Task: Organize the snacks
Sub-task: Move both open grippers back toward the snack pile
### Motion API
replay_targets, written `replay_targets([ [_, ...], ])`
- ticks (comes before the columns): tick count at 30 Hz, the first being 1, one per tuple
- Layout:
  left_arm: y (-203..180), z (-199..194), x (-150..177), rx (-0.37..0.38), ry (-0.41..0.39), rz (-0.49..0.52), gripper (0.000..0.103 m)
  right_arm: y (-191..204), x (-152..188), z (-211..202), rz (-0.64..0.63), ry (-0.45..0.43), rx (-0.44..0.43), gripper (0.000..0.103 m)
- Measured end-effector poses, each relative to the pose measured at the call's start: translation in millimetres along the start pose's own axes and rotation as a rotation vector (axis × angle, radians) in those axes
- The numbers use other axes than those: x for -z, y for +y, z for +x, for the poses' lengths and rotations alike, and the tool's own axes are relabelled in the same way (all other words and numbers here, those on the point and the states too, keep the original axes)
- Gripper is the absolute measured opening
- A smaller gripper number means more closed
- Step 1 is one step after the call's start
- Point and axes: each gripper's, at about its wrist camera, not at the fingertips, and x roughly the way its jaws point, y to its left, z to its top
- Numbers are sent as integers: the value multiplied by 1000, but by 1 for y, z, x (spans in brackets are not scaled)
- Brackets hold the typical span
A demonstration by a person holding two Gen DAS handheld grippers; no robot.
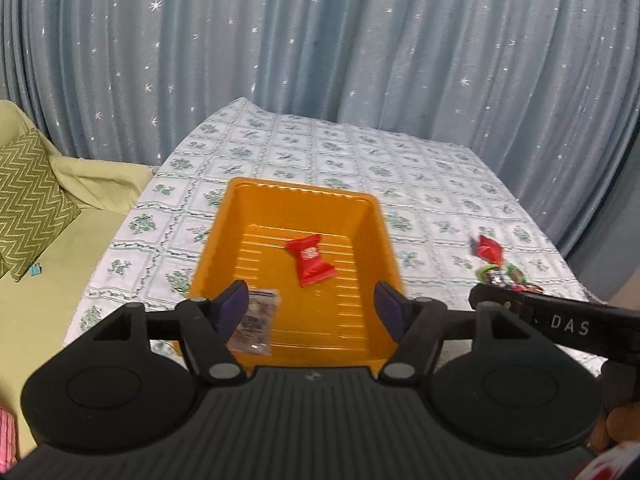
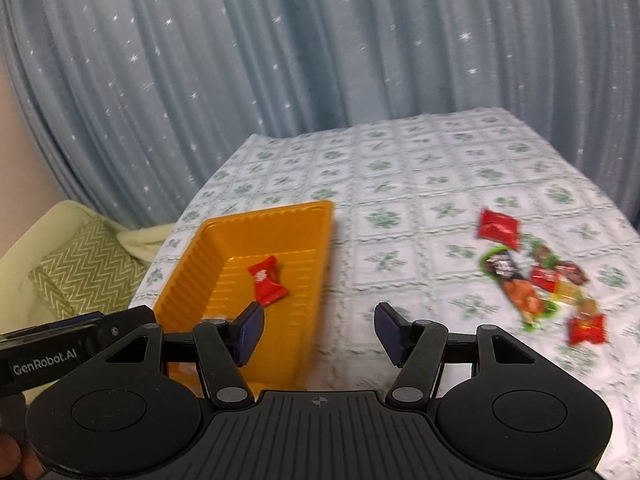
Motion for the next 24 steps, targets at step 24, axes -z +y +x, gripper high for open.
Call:
replay_targets([
  [24, -124, -18, 41, 181, 39, 107, 83, -124, 42, -118, 210, -91, 255, 73],
])
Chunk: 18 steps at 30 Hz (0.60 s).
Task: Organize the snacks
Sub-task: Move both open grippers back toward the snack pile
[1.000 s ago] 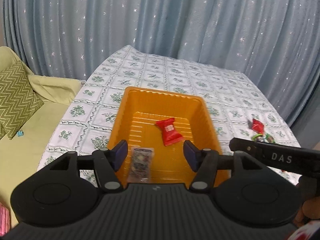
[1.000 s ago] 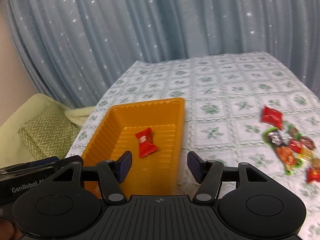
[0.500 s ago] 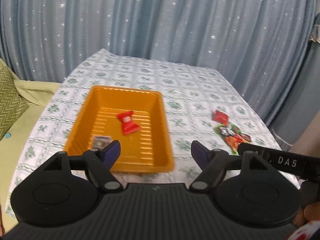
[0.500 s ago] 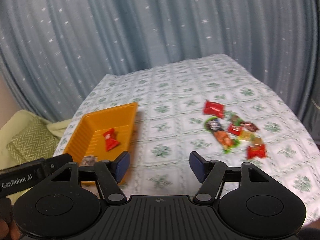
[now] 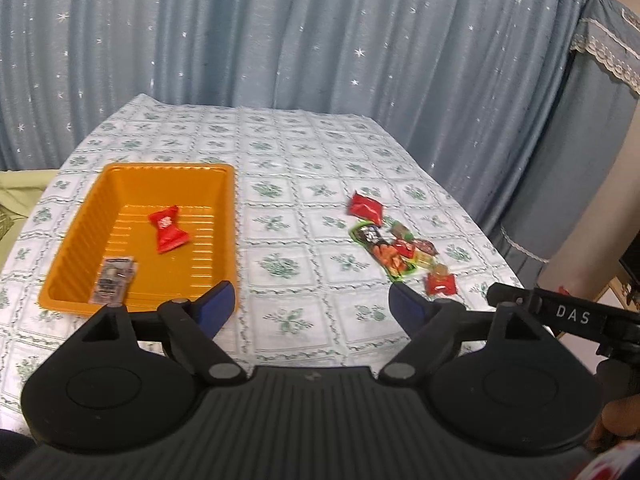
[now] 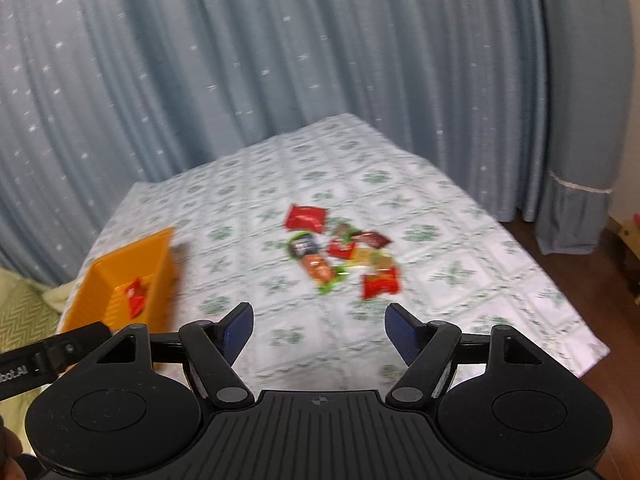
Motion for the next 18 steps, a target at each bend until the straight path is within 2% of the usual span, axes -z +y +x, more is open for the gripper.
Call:
replay_targets([
  [5, -12, 11, 1, 19, 10, 18, 84, -21, -2, 0, 39, -16, 43, 73],
  [18, -27, 42, -3, 46, 33, 37, 84, -35, 1, 27, 49, 4, 74, 72],
])
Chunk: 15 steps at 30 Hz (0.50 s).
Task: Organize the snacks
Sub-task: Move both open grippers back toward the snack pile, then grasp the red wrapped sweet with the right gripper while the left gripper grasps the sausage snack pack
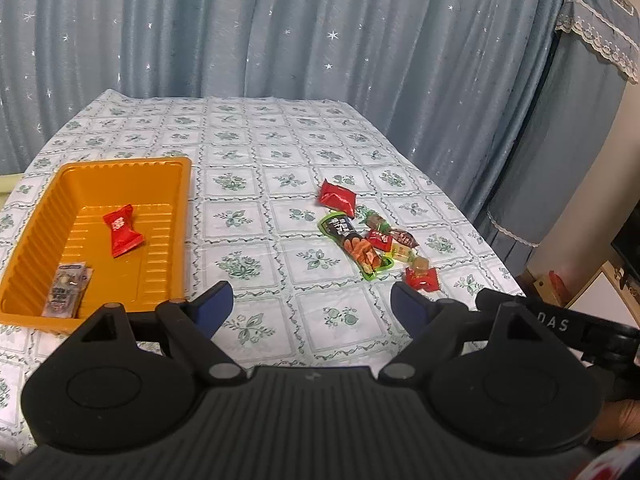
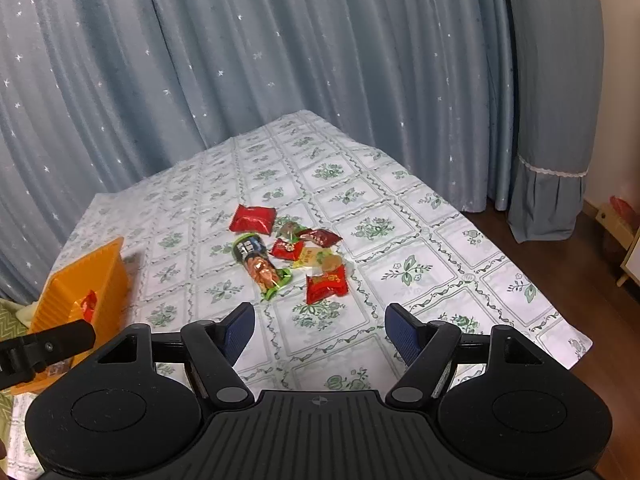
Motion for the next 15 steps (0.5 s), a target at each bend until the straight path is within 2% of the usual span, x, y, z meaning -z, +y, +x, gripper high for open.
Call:
replay_targets([
  [6, -6, 22, -5, 17, 6, 7, 84, -5, 0, 20, 13, 13, -2, 70],
  [7, -7, 26, -6, 18, 8, 9, 84, -6, 0, 25, 16, 16, -3, 68],
  [9, -7, 35, -8, 19, 13, 8, 84, -6, 0, 36, 20, 31, -8, 57],
  [15, -3, 64, -14, 14, 27, 12, 84, -8, -1, 73, 46, 64, -19, 46],
])
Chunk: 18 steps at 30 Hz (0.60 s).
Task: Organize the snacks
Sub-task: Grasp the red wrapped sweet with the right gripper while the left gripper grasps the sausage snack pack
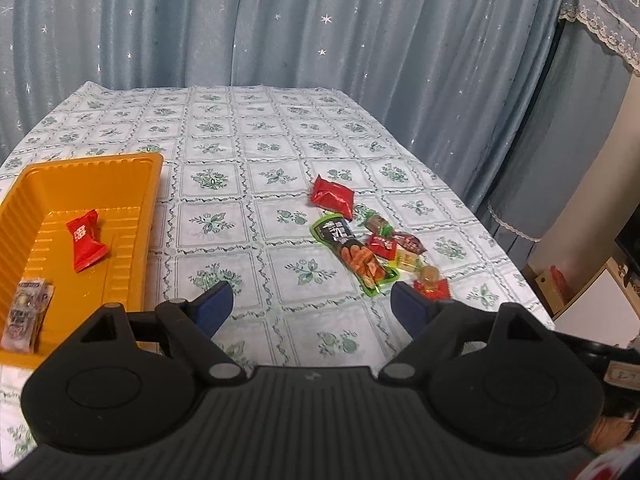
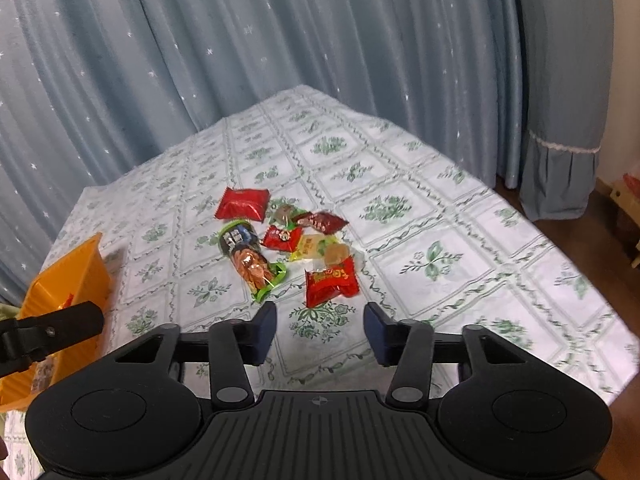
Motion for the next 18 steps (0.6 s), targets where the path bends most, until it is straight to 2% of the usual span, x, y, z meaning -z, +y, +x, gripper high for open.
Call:
replay_targets([
  [10, 14, 33, -7, 5, 16, -17, 84, -2, -3, 57, 27, 33, 11, 44],
  [18, 20, 48, -5, 15, 34, -32, 84, 2, -12, 78, 6, -2, 56, 44],
])
